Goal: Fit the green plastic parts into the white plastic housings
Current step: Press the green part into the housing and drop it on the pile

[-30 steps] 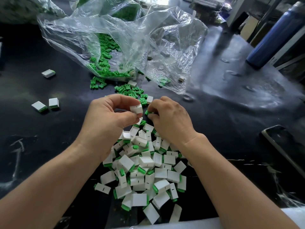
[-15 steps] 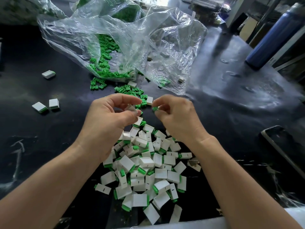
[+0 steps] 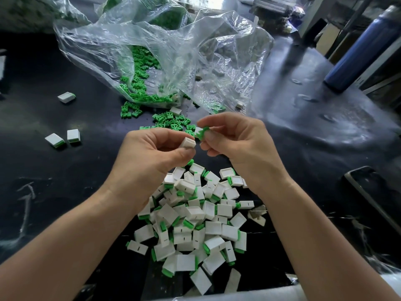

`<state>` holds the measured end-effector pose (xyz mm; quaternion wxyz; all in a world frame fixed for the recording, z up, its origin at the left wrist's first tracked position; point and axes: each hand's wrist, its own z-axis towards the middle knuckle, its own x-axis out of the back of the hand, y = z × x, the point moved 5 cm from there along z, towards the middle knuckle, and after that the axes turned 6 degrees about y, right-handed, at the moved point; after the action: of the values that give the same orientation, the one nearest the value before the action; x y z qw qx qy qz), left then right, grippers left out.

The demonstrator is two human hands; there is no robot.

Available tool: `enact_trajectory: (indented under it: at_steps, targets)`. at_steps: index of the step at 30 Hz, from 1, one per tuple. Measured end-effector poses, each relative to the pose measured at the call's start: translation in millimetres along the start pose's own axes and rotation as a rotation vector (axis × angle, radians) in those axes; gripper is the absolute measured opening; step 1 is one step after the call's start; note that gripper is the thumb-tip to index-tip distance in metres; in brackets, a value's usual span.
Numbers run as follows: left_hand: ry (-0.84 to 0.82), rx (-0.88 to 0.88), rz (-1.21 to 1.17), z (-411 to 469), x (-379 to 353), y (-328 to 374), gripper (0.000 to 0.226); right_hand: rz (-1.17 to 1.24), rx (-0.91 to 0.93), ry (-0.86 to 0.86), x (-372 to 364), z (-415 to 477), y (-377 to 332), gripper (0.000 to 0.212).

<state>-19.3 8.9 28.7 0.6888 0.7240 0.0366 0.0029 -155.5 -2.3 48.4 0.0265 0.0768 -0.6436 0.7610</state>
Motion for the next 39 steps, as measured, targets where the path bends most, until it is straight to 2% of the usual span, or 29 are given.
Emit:
enact_trajectory:
  at_steps: [3, 7, 20, 25, 29, 32, 36, 39]
  targets:
    - [-0.024, 0.010, -0.036, -0.8, -1.3, 0.1, 0.012, -0.025, -0.014, 0.005, -2.3, -0.4, 1.1, 0.022]
    - [-0.026, 0.057, -0.082, -0.5, -0.2, -2.8, 0.016, -0.047, -0.001, 0.007, -3.6, -0.9, 0.5, 0.021]
    - [-0.036, 0.025, -0.032, -0.7, -0.4, -1.7, 0.018, -0.061, -0.016, -0.013, -4.4, -0.1, 2.9, 0.021]
    - [-0.036, 0.027, -0.027, 0.7, -0.2, -0.6, 0.016, -0.212, 0.041, -0.043, -8.5, -2.2, 4.8, 0.028]
    - [-0.044, 0.016, -0.027, -0.5, -0.5, 0.3, 0.013, -0.303, 0.071, 0.002, -7.9, -2.8, 5.3, 0.029]
    - [-0.045, 0.023, -0.034, -0.5, -0.8, -0.5, 0.011, -0.221, -0.003, 0.053, -2.5, -0.8, 8.7, 0.023]
    - [-0.037, 0.048, -0.029, 0.1, -0.5, -2.7, 0.012, -0.234, 0.012, 0.072, 0.0, 0.2, 5.6, 0.019]
    - [-0.038, 0.048, -0.010, -0.4, 0.5, -2.8, 0.012, -0.071, -0.035, 0.063, 2.4, -0.1, 4.2, 0.017]
